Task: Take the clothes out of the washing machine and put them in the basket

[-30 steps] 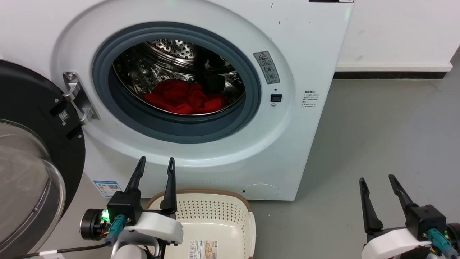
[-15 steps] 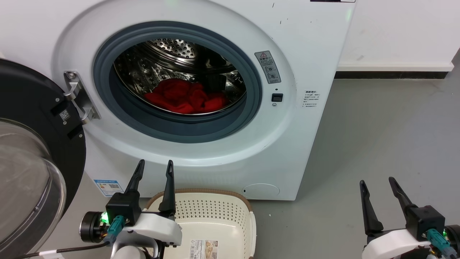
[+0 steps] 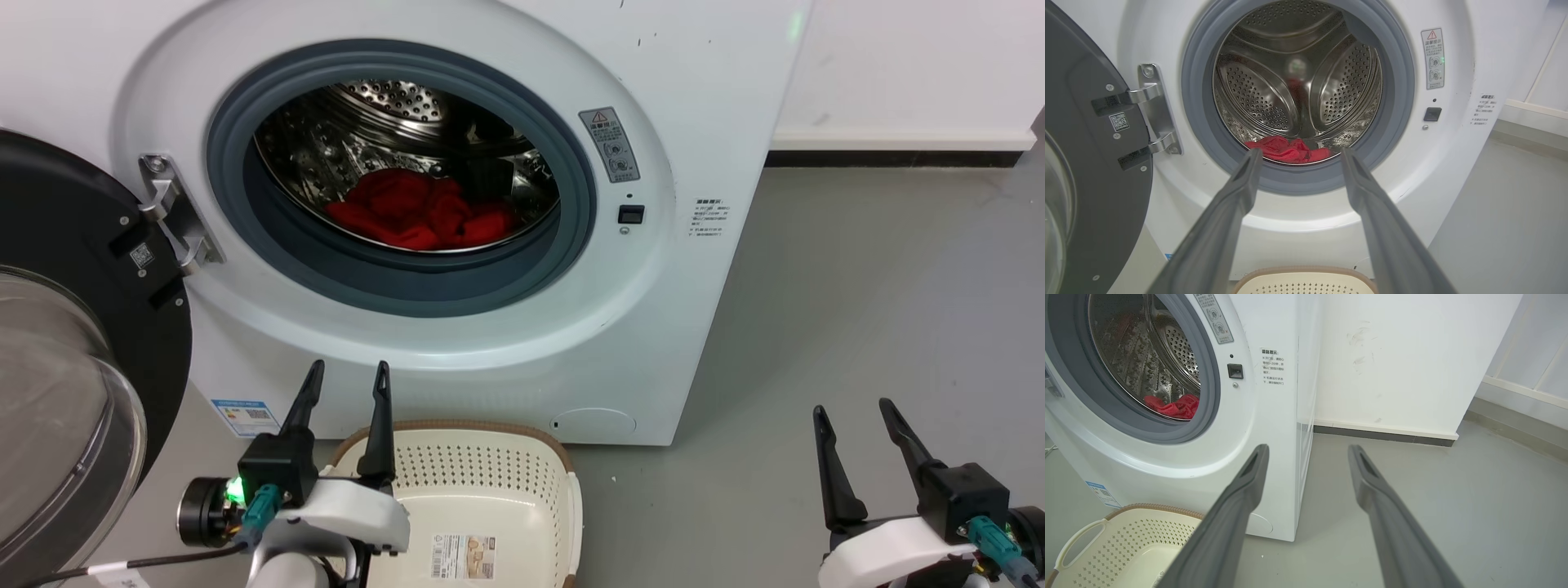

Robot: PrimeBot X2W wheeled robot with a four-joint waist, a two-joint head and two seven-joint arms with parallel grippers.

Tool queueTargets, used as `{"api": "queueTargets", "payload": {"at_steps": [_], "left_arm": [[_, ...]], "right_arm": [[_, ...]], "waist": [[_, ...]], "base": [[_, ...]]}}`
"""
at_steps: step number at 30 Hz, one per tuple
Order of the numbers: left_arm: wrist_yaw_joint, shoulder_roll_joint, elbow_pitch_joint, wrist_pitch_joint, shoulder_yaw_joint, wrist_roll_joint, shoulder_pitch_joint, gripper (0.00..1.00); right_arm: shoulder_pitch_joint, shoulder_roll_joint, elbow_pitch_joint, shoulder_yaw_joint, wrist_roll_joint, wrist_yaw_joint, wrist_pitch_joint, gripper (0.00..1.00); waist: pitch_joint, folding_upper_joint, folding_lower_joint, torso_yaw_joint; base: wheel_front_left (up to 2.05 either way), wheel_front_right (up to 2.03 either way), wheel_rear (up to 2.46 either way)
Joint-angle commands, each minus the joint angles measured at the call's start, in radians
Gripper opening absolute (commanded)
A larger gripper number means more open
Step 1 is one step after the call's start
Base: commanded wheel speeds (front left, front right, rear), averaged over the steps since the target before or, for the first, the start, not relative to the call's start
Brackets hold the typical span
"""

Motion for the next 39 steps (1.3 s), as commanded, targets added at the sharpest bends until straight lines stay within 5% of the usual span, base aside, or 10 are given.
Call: {"api": "queueTargets", "payload": {"at_steps": [1, 17, 39], "left_arm": [[0.002, 0.001, 0.003, -0.003, 0.004, 0.005, -0.018, 1.00], [-0.040, 0.034, 0.264, -0.003, 0.062, 0.001, -0.376, 1.00], [-0.089, 0.182, 0.779, 0.045, 0.006, 0.048, -1.032, 1.00]], "right_arm": [[-0.016, 0.003, -0.005, 0.003, 0.008, -0.001, 0.000, 1.00], [-0.097, 0.003, -0.118, 0.032, 0.022, -0.001, 0.007, 1.00], [-0.231, 0.003, -0.162, 0.161, 0.067, -0.001, -0.029, 1.00]], "waist": [[0.008, 0.0000, 0.0000, -0.002], [0.268, 0.0000, 0.0000, -0.020], [0.574, 0.0000, 0.0000, -0.115]], "base": [[0.00, 0.00, 0.00], [0.00, 0.00, 0.00], [0.00, 0.00, 0.00]]}}
